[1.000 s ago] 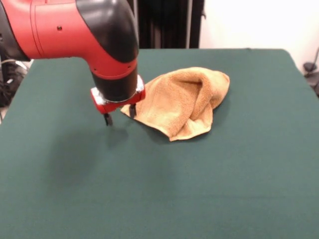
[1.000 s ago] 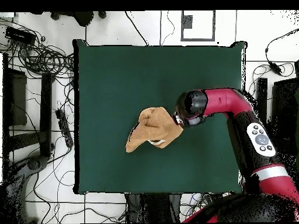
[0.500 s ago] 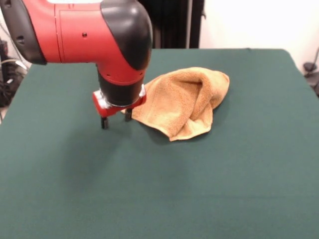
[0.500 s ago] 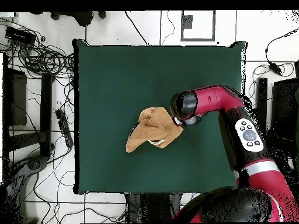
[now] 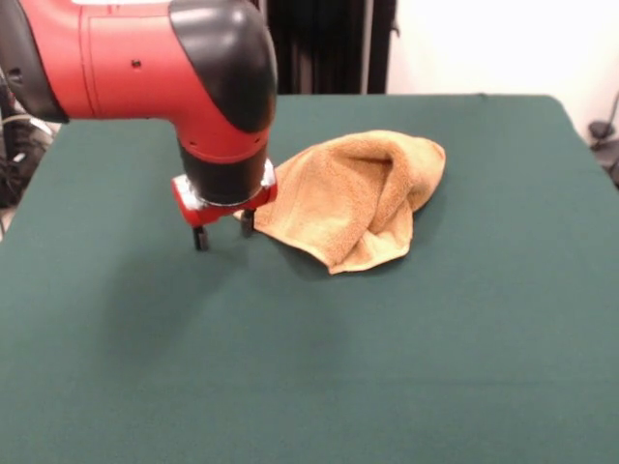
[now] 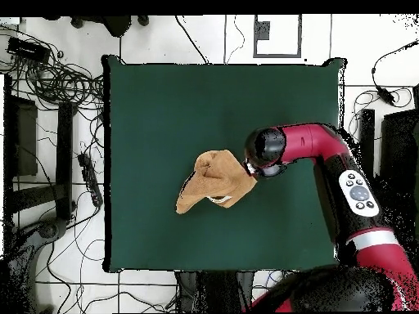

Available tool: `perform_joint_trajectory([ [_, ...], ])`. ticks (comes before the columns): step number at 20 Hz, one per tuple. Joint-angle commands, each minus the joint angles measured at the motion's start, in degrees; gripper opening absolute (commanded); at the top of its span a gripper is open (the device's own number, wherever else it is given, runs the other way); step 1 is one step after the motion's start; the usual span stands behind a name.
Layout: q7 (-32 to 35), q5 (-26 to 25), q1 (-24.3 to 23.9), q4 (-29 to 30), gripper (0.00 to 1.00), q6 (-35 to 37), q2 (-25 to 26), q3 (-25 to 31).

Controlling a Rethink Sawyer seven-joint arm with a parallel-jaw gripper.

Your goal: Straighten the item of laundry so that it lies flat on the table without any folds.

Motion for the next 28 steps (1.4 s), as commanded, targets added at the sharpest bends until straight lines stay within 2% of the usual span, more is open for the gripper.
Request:
perform_joint_trajectory([
  [1,-9.0,0.5,-0.4,3.5,1.00,-9.2,3.8,3.8],
  [6,-8.3,3.4,-1.4,7.2,1.00,-10.2,-0.3,5.2],
  [10,-9.4,5.4,-2.0,8.3,1.00,-9.1,-0.3,5.7],
  [17,-10.8,5.4,-1.5,7.3,1.00,-8.4,1.6,5.0],
  [28,-10.2,9.0,-2.6,9.6,1.00,-8.9,-0.4,7.2],
])
